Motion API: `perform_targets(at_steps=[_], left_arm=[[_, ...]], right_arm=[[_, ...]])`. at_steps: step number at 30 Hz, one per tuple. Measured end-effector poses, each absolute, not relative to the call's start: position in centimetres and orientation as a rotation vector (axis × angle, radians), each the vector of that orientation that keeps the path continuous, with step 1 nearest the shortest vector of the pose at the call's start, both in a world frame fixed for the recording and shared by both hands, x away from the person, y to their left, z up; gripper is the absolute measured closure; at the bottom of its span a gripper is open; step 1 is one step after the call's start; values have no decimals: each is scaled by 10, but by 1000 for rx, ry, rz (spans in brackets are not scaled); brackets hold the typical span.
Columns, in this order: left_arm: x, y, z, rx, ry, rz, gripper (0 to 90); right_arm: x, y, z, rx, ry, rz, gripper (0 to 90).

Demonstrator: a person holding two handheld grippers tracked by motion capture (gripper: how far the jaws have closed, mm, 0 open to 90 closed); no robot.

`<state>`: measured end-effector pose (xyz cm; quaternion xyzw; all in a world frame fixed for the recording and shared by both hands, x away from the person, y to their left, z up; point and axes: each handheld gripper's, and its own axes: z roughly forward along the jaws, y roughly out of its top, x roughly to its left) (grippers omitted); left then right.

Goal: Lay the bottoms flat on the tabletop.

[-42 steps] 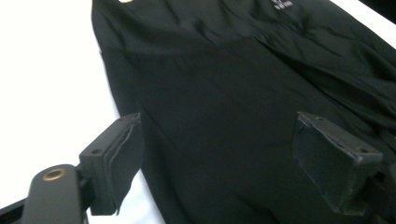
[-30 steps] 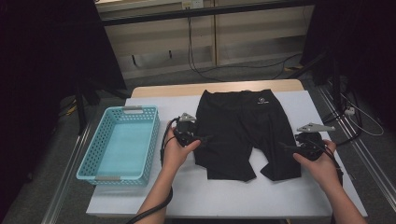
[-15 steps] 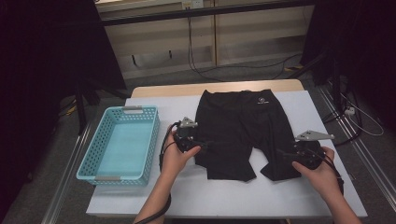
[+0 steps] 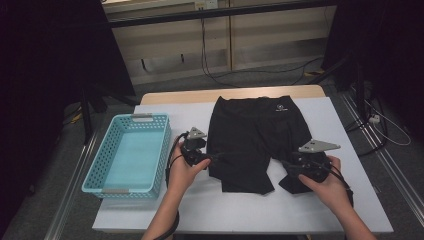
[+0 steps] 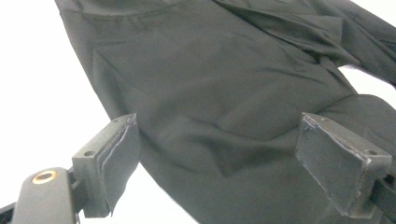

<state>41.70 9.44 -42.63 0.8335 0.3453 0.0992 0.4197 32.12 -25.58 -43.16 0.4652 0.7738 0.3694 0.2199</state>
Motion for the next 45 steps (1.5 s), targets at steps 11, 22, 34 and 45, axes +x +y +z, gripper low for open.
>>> perform_targets(at_steps=[11,22,34,45], left_arm=[[412,108,-427,2095,889,262,146],[408,118,-431,2080,930,266,148],[405,116,-439,2100,934,223,163],[402,112,-448,2109,938,175,200]], right_arm=[[347,-211,-445,1215,2251,1005,636],[365,-189,-461,1199,2290,966,741],[378,-213,-444,1244,2181,1141,867],[386,-236,-444,1281,2078,1108,866]])
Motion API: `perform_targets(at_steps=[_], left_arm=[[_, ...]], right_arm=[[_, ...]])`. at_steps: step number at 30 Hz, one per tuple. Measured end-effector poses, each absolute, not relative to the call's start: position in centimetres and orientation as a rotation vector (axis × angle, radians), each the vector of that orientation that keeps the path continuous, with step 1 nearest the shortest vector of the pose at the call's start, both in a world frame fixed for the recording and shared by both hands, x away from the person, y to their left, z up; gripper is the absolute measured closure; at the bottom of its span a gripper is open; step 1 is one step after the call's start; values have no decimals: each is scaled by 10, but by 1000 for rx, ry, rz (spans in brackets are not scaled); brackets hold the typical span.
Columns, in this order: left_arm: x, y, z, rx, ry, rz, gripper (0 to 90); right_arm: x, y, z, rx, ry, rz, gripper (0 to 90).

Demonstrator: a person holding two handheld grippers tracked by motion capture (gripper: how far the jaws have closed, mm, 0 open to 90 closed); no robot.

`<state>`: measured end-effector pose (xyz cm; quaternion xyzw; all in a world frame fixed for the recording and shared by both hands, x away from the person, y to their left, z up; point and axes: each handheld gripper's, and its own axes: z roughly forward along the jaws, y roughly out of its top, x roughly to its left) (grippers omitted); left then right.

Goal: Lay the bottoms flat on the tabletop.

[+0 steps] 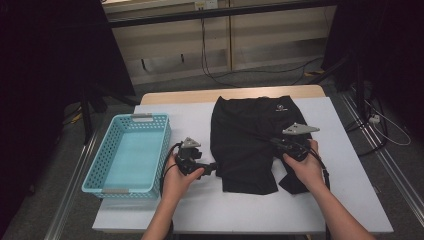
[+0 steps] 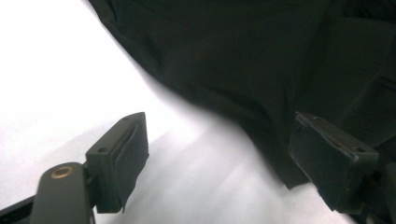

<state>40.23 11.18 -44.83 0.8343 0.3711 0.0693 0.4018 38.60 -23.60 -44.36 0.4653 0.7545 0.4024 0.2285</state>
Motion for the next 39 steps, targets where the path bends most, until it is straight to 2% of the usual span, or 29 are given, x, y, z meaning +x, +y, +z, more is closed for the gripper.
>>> perform_targets(at_steps=[4,8,10,12,16,18,22,24,39], left_arm=[[401,111,-450,2115,922,172,244],[400,106,-452,2117,900,146,342],[398,102,-453,2118,893,114,425],[396,98,-452,2122,873,99,460],[393,91,-455,2148,878,60,597],[392,90,-456,2161,865,59,655],[393,86,-456,2183,842,66,835],[396,84,-456,2180,843,65,888],[428,99,-430,2051,898,162,898]], right_arm=[[386,-236,-443,1273,2072,1103,865],[385,-233,-444,1265,2084,1095,863],[385,-230,-444,1252,2094,1089,862],[384,-229,-444,1243,2098,1083,862],[383,-229,-444,1243,2097,1079,862],[383,-229,-444,1242,2097,1078,863],[383,-227,-443,1228,2106,1080,864],[383,-226,-444,1221,2114,1081,865],[391,-237,-442,1252,2056,1081,867]])
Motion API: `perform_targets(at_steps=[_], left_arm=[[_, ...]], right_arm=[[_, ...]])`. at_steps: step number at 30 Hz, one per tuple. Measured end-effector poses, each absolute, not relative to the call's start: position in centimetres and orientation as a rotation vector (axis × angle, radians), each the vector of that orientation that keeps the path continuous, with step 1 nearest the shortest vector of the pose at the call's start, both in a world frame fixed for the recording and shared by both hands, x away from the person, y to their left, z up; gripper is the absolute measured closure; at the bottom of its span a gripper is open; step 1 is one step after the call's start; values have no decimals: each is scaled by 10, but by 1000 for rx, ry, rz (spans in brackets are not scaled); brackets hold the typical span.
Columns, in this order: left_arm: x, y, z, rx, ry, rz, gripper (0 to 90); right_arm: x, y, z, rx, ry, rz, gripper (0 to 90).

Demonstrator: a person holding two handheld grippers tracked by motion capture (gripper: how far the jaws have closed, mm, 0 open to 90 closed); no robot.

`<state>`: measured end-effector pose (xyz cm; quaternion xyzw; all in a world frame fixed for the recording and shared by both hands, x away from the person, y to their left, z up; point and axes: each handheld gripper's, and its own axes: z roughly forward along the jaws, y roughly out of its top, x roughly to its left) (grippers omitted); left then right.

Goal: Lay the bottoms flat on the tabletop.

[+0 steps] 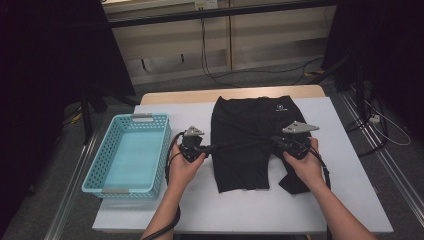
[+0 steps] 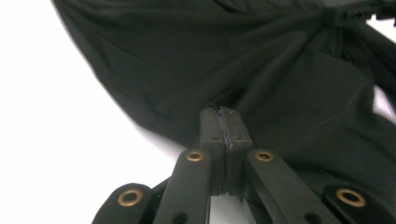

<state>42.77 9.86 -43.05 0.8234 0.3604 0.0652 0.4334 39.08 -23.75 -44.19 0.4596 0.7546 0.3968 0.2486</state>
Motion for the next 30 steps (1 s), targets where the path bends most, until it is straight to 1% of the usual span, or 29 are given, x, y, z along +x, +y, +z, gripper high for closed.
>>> perform_targets(at_steps=[6,8,9,10,11,12,13,14,17,18,23,30], left_arm=[[435,99,-442,2060,930,191,894],[436,100,-446,2084,931,198,873],[436,100,-446,2084,931,198,850],[436,101,-448,2114,929,211,799],[436,102,-449,2121,930,203,733],[435,102,-448,2119,929,217,621],[434,104,-447,2111,924,227,550],[432,105,-446,2111,927,222,504],[426,108,-443,2128,939,242,305],[424,109,-442,2135,935,244,270],[412,113,-440,2148,908,231,211],[396,115,-440,2183,861,221,198]], right_arm=[[391,-235,-442,1241,2071,1069,846],[390,-233,-441,1233,2068,1070,808],[390,-233,-441,1233,2068,1070,808],[388,-232,-440,1223,2060,1063,727],[387,-232,-439,1224,2058,1062,700],[386,-231,-438,1224,2062,1067,671],[384,-231,-437,1223,2068,1068,638],[382,-229,-436,1218,2069,1064,595],[373,-225,-433,1200,2092,1058,535],[370,-224,-433,1189,2103,1058,535],[355,-219,-428,1149,2137,1059,519],[335,-217,-434,1158,2215,1056,521]])
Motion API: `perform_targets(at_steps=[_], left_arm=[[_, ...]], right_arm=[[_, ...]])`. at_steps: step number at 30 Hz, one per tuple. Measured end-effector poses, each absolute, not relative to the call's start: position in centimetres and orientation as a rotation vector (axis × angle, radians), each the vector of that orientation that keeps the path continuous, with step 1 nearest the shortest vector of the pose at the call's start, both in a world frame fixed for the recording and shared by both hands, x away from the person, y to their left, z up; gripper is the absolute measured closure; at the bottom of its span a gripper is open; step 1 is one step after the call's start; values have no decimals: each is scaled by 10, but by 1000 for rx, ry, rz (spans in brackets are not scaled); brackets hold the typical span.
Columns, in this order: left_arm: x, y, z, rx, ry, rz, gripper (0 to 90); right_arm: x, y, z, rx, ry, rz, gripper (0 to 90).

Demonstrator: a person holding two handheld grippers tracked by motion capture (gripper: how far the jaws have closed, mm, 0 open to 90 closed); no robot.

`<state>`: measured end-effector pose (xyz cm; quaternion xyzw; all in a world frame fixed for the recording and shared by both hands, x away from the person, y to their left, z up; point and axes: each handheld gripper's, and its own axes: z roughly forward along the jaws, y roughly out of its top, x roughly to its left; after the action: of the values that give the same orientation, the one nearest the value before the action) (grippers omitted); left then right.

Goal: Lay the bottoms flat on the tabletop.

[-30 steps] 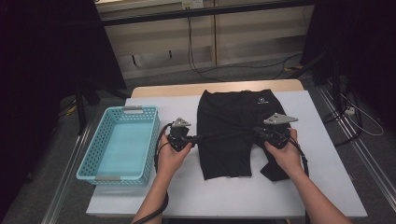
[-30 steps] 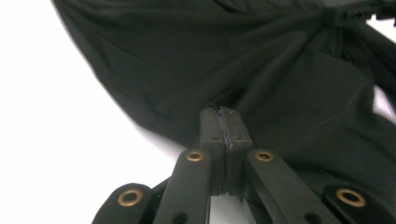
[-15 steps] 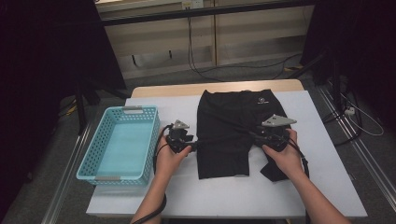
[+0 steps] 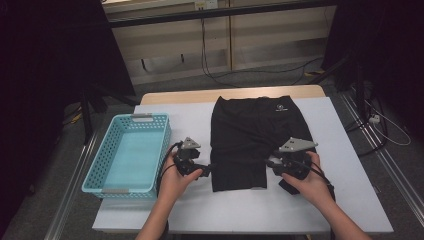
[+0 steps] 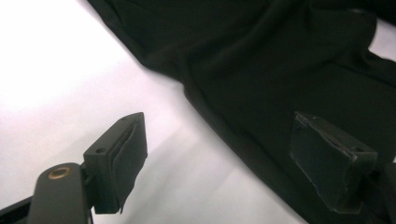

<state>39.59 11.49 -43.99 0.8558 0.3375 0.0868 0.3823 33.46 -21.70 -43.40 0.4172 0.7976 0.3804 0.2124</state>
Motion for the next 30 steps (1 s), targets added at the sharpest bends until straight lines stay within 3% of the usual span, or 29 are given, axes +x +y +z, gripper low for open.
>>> perform_targets(at_steps=[22,25,30], left_arm=[[370,108,-447,2235,790,252,309],[369,108,-449,2244,789,246,338],[365,99,-452,2277,779,209,381]], right_arm=[[317,-200,-459,1161,2355,1035,551],[316,-195,-460,1150,2365,1017,584],[316,-194,-459,1134,2396,1033,740]])
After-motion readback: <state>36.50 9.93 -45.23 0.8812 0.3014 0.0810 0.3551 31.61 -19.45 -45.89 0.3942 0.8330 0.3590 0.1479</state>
